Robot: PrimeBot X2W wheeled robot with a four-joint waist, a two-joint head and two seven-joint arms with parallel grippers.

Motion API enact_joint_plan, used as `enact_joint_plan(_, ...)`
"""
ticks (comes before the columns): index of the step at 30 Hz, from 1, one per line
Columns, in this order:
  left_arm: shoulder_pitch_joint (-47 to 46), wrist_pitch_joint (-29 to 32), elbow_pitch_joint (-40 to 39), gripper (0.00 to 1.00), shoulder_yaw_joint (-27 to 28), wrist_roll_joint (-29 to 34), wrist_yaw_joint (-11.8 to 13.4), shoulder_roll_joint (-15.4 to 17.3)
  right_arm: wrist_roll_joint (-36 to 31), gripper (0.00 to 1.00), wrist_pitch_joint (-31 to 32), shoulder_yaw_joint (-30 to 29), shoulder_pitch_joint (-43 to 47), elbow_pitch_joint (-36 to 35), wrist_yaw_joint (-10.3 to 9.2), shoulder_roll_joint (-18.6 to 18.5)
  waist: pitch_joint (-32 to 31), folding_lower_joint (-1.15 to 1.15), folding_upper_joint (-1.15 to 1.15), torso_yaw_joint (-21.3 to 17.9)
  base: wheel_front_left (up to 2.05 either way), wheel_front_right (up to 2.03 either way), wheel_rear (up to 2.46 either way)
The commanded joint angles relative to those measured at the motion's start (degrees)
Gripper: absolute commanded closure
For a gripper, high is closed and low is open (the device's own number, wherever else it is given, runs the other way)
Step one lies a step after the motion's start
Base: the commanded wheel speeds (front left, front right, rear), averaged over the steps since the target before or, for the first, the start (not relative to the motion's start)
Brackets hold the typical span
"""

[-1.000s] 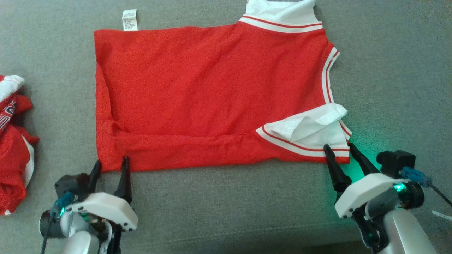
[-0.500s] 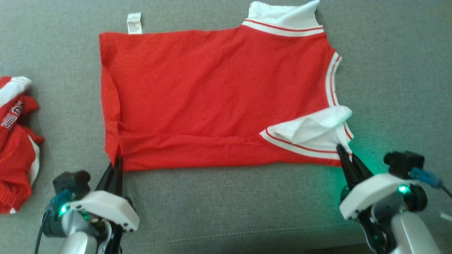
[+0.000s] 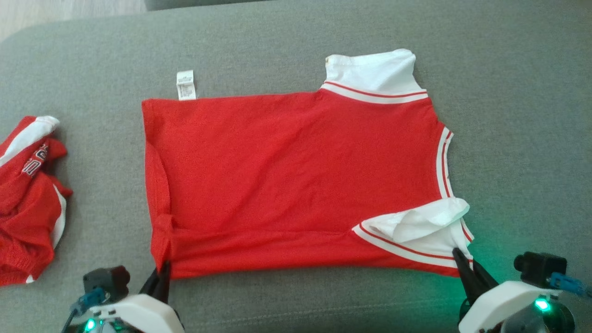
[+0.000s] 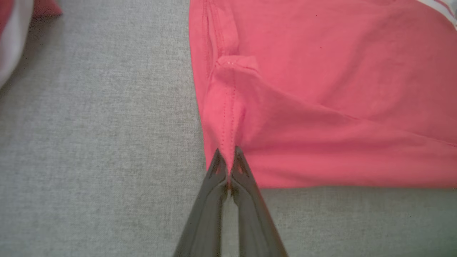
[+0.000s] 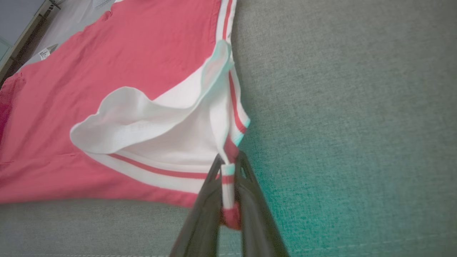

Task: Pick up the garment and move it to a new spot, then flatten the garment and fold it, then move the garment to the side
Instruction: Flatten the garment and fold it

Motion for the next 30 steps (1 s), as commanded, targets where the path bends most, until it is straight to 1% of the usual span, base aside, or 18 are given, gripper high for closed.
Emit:
enact_joint_plan(1, -0.8, -0.2, -1.6, 0.31, 2.2, 0.2, 0.9, 0.8, 0.2, 0.22, 0.0, 0.5, -0.2, -2.6, 0.22, -0.2, -0.5, 0.00, 0.00, -0.2, 0.00, 0.00, 0.00)
enact_joint_plan(2, -0.8, -0.2, -1.6, 0.31, 2.2, 0.2, 0.9, 0.8, 0.2, 0.22, 0.0, 0.5, -0.2, -2.6, 0.22, -0.2, -0.5, 0.00, 0.00, -0.2, 0.00, 0.00, 0.00)
enact_joint_plan(3, -0.7, -0.3, -1.4, 0.00, 2.1, 0.5, 1.2, 0.8, 0.1, 0.00, -0.3, 0.5, -0.1, -3.0, 0.22, -0.1, -0.7, 0.00, 0.00, -0.2, 0.00, 0.00, 0.00)
enact_joint_plan(5, -0.9, -1.0, -1.4, 0.00, 1.9, 1.2, 1.7, 0.7, -0.7, 0.00, -1.5, 0.7, -0.5, -4.1, 0.22, 0.0, -1.1, 0.00, 0.00, -0.2, 0.00, 0.00, 0.00)
enact_joint_plan(8, -1.7, -4.0, -2.5, 0.00, 1.8, 3.4, 2.8, 0.7, -3.3, 0.00, -5.6, 0.8, -1.8, -6.8, 0.22, -0.4, -1.6, 0.00, 0.00, -0.3, 0.00, 0.00, 0.00)
enact_joint_plan(12, -3.4, -9.6, -5.4, 0.00, 1.9, 7.6, 5.0, 1.1, -6.6, 0.00, -11.0, 1.1, -4.5, -11.1, 0.22, -0.9, -2.2, 0.00, 0.00, -0.4, 0.00, 0.00, 0.00)
enact_joint_plan(15, -4.7, -12.5, -8.3, 0.00, 1.7, 10.2, 6.1, 1.5, -7.7, 0.00, -13.3, 1.9, -6.5, -14.1, 0.22, -1.2, -2.6, 0.00, 0.00, -0.5, 0.00, 0.00, 0.00)
enact_joint_plan(18, -6.2, -14.0, -10.8, 0.00, 1.4, 11.7, 6.8, 1.5, -8.5, 0.00, -13.3, 2.6, -7.7, -16.2, 0.22, -1.3, -2.9, 0.00, 0.00, -0.5, 0.00, 0.00, 0.00)
enact_joint_plan(21, -8.0, -14.6, -11.8, 0.00, 1.0, 12.4, 6.9, 1.5, -8.8, 0.00, -12.8, 2.8, -8.2, -17.4, 0.22, -1.3, -2.8, 0.00, 0.00, -0.4, 0.00, 0.00, 0.00)
enact_joint_plan(26, -9.7, -14.4, -11.1, 0.00, 0.8, 12.5, 6.9, 1.6, -8.5, 0.00, -12.4, 2.9, -8.5, -17.9, 0.22, -1.1, -2.2, 0.00, 0.00, -0.5, 0.00, 0.00, 0.00)
enact_joint_plan(30, -11.9, -13.8, -9.8, 0.00, 0.2, 12.0, 6.2, 1.3, -8.1, 0.00, -12.3, 2.5, -8.7, -17.8, 0.22, -0.9, -0.9, 0.00, 0.00, -0.2, 0.00, 0.00, 0.00)
